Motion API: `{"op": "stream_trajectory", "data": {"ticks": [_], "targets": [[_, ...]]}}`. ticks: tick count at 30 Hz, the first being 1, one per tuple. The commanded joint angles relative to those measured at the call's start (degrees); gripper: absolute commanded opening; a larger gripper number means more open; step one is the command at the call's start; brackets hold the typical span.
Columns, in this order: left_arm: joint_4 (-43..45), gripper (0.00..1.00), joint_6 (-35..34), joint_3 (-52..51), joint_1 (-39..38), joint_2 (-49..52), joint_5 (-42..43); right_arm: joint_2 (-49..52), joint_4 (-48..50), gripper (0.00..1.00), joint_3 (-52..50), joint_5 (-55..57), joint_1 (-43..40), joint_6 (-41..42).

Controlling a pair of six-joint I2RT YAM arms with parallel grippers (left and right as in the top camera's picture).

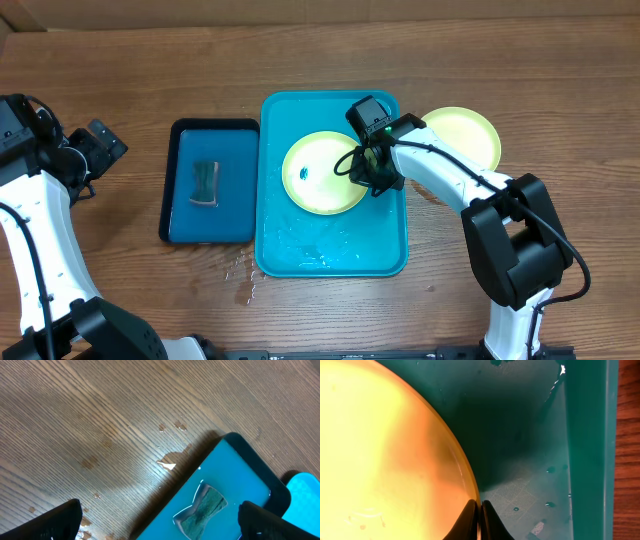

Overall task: Clean dirty plates on tray and stack at the side
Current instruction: 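Hold the yellow plate rim steady on the teal tray, right gripper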

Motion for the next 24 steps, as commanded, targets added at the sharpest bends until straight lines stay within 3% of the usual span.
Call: {"op": "stream_trajectory", "data": {"ticks": [1,24], "targets": [[0.07,1.0,-0.55,0.15,-0.11,0.42,0.57,-0.24,0.13,0.04,-0.07,0.13,-0.37,0.0],[3.15,1.0,-0.55,0.15,-0.11,0.42,-0.7,-0.13,-0.39,0.05,-0.17,0.66,-0.35,0.0]]}}
